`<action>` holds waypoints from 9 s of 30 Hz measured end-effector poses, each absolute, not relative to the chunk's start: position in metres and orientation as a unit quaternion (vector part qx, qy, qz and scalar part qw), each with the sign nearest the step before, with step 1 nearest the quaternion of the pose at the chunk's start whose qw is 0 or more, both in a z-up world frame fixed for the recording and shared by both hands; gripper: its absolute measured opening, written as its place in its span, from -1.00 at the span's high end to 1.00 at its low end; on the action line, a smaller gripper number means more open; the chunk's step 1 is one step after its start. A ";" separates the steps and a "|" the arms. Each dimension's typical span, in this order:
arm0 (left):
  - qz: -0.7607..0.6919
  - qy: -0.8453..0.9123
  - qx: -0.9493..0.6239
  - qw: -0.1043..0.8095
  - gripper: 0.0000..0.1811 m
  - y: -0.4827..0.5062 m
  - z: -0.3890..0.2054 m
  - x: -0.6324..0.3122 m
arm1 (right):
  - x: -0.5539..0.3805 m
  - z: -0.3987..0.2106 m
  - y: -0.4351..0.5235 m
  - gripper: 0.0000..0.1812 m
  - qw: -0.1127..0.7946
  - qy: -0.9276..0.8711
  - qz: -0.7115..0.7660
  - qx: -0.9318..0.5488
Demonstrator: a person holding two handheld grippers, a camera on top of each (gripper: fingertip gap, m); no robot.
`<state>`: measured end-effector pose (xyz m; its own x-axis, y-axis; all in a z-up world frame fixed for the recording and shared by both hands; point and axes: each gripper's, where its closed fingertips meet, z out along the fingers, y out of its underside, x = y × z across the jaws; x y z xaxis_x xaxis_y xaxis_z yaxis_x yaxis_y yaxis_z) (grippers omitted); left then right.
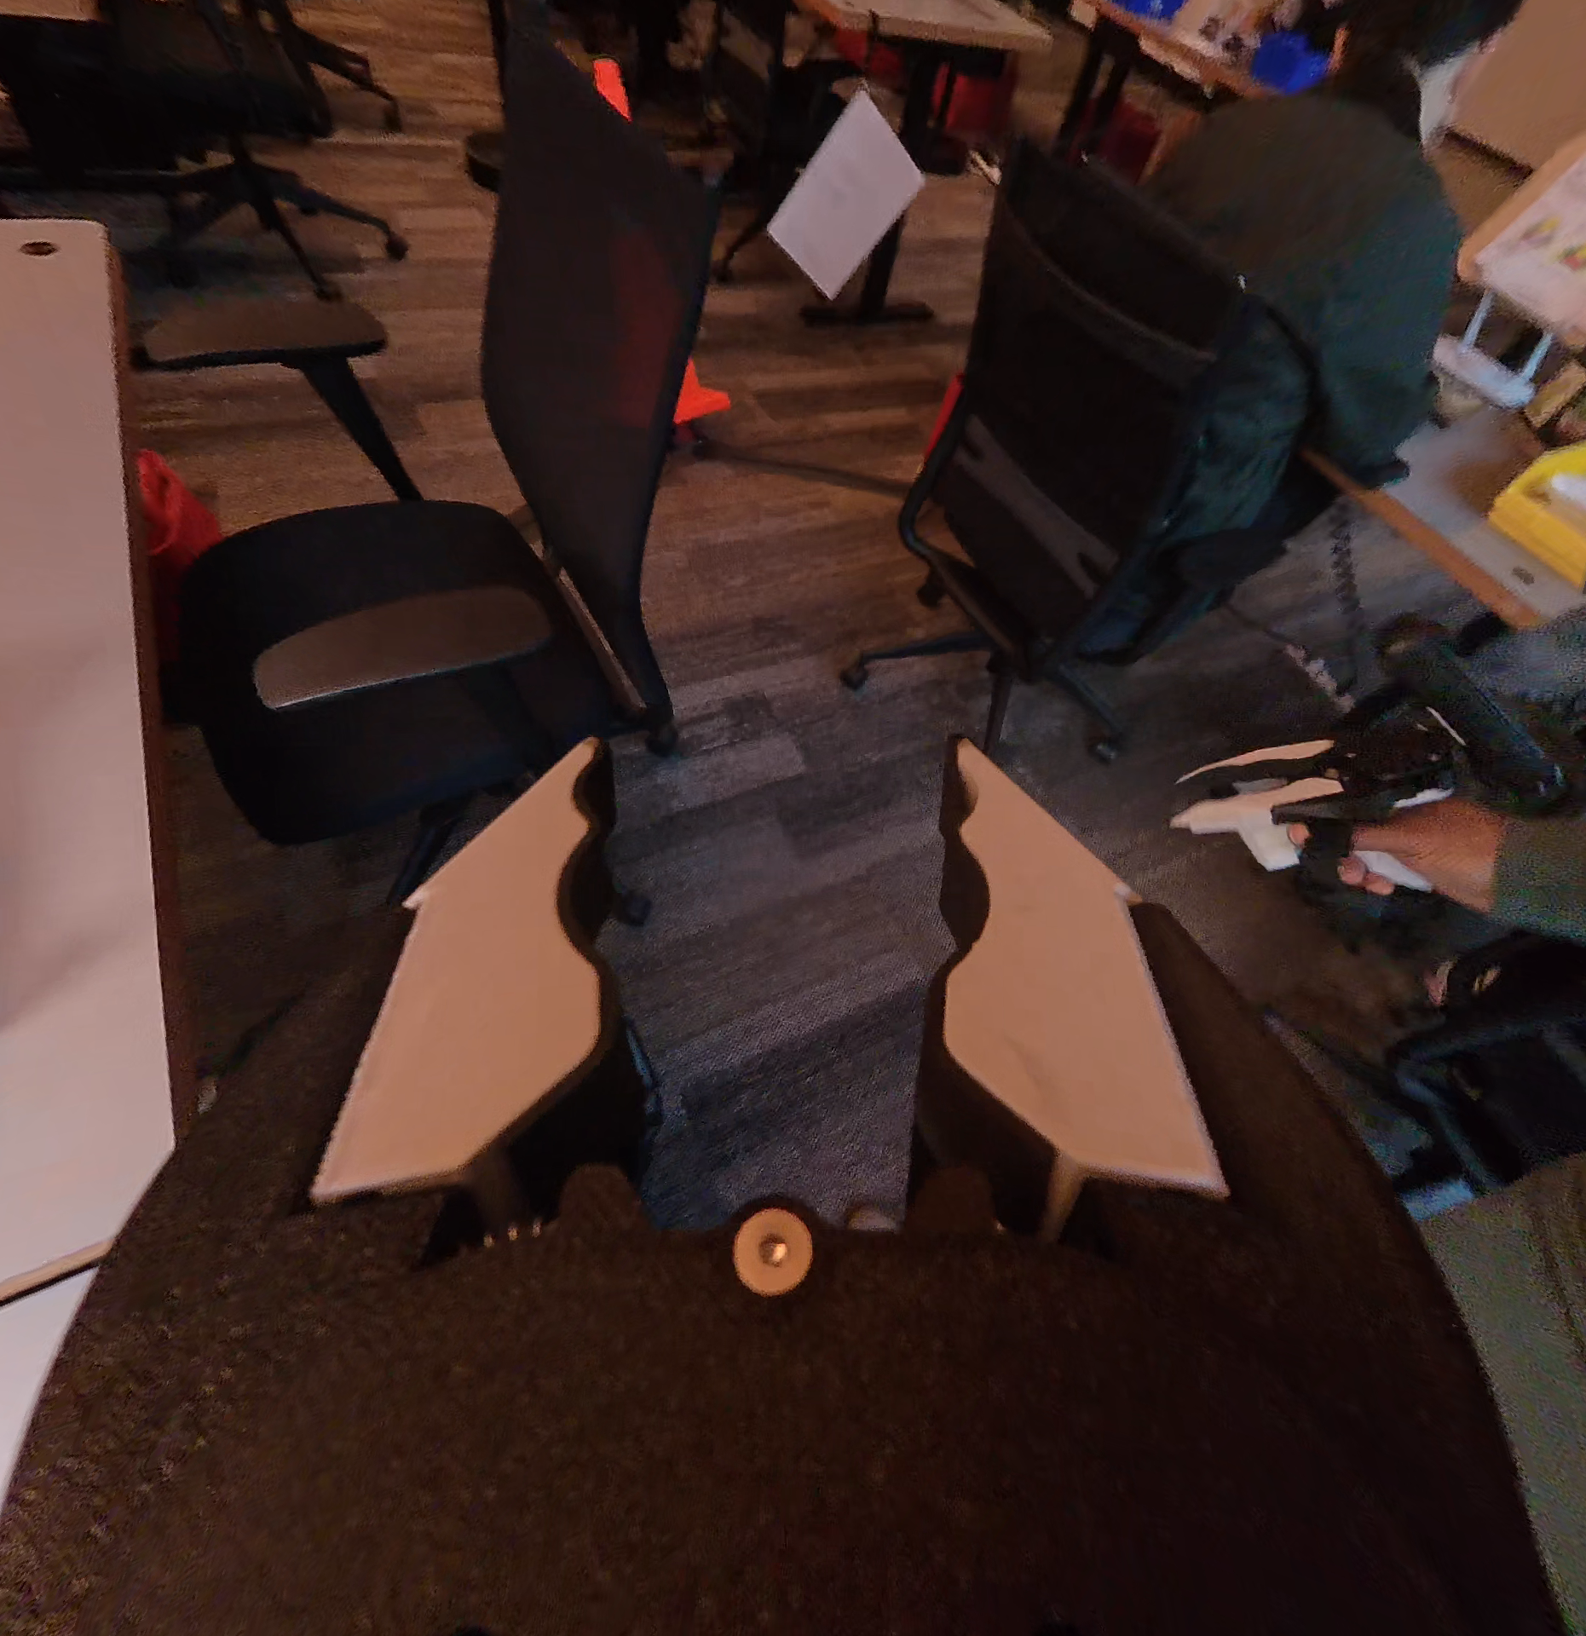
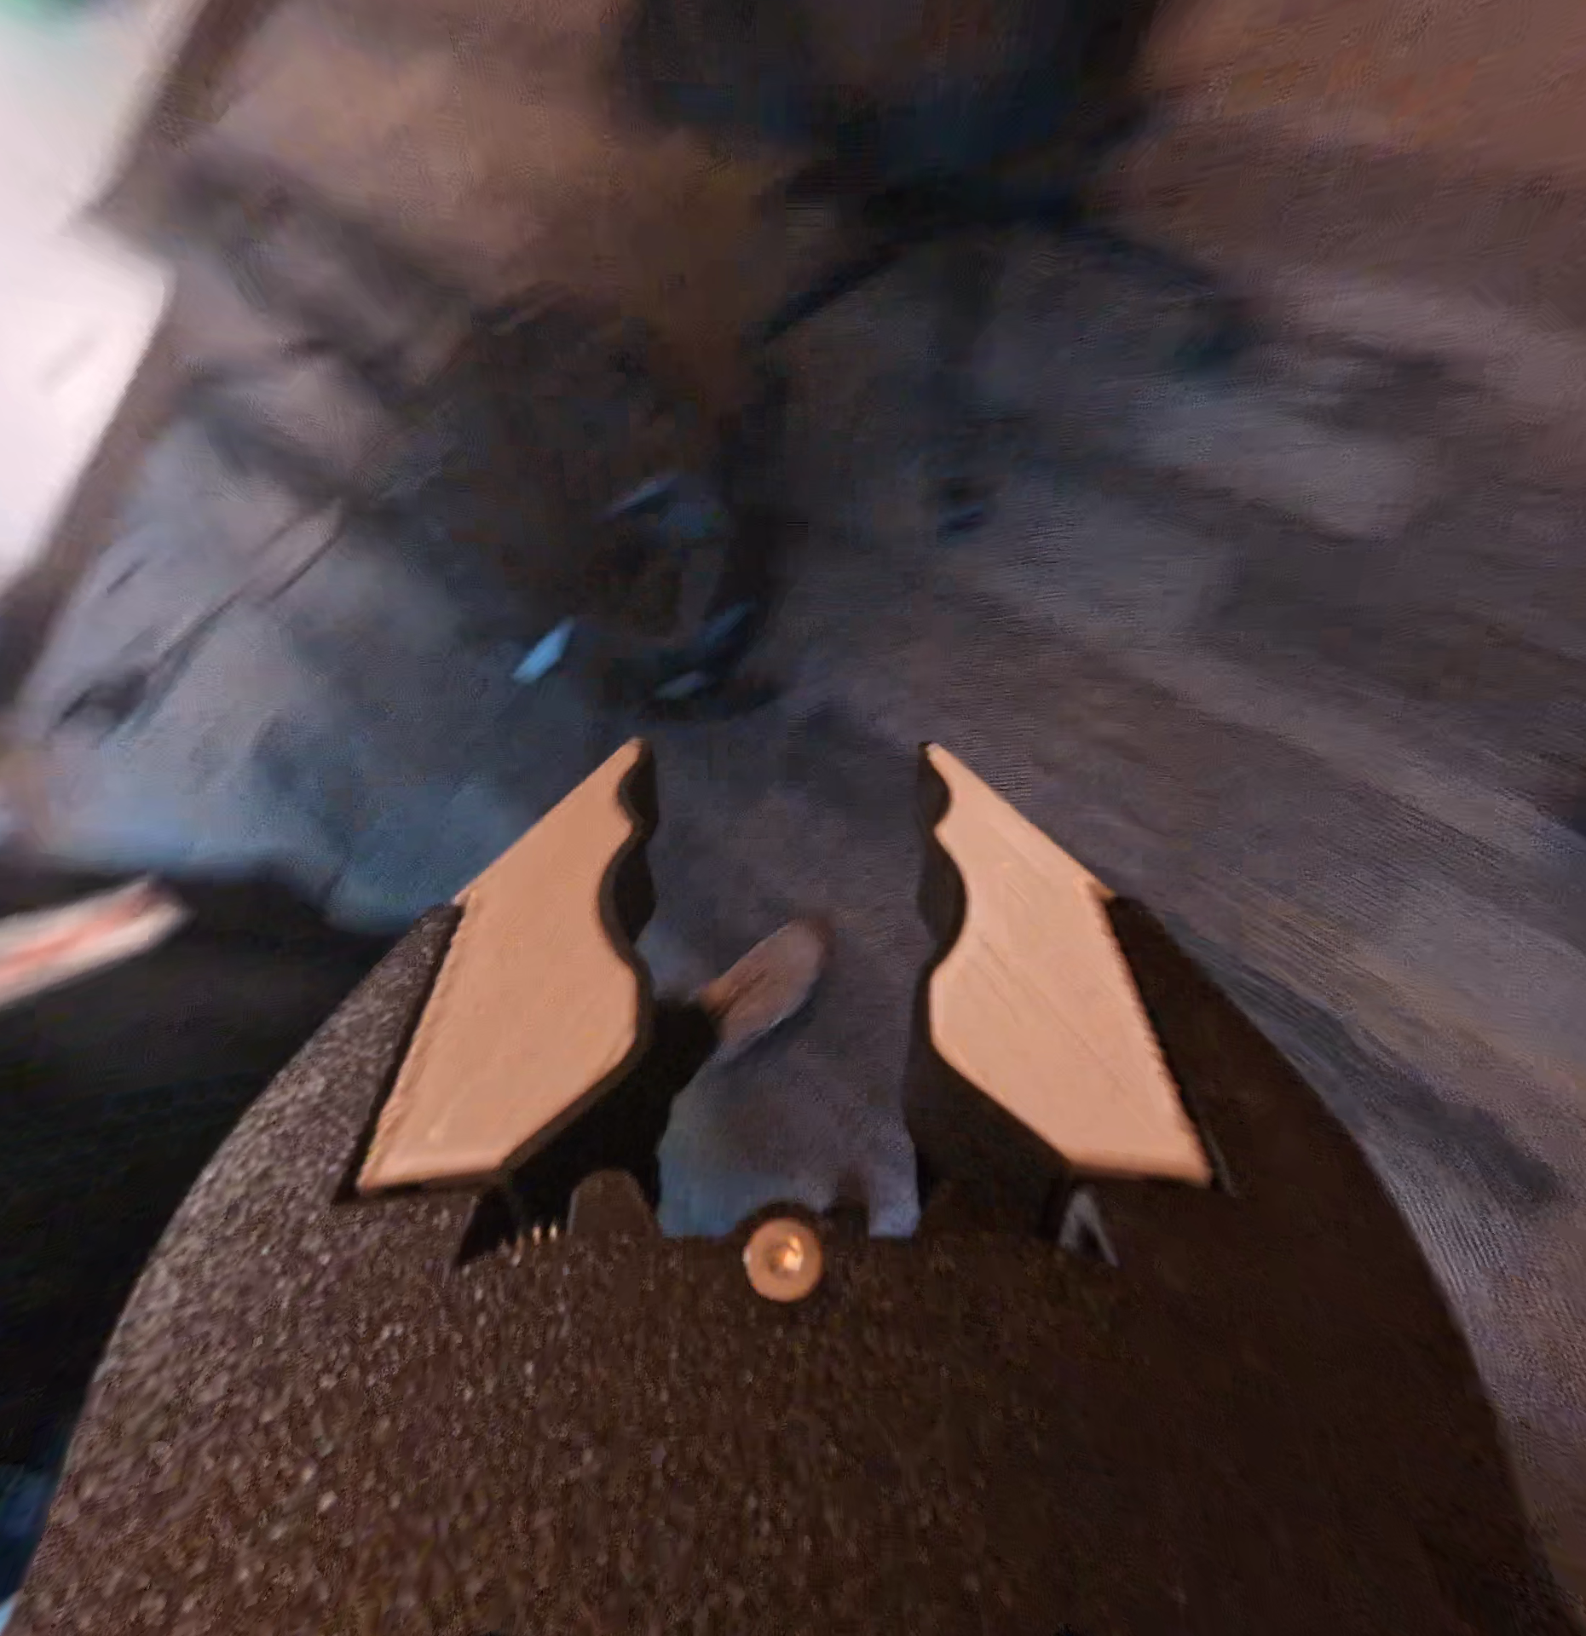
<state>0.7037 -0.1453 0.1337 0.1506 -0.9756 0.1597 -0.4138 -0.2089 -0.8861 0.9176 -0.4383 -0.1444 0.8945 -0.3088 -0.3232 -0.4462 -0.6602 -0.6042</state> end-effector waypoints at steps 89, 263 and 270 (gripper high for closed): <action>-0.419 0.726 0.407 -0.362 0.11 -0.854 0.023 0.634 | 0.376 -0.052 -0.733 -0.05 -0.046 0.910 -0.411 -0.012; -0.134 0.395 0.774 -0.476 -0.05 -0.508 -0.741 0.592 | 0.728 -0.651 -0.293 -0.19 -0.305 0.695 -0.417 0.500; -0.139 0.417 0.767 -0.467 -0.06 -0.546 -0.755 0.609 | 0.720 -0.698 -0.294 -0.37 -0.282 0.726 -0.398 0.484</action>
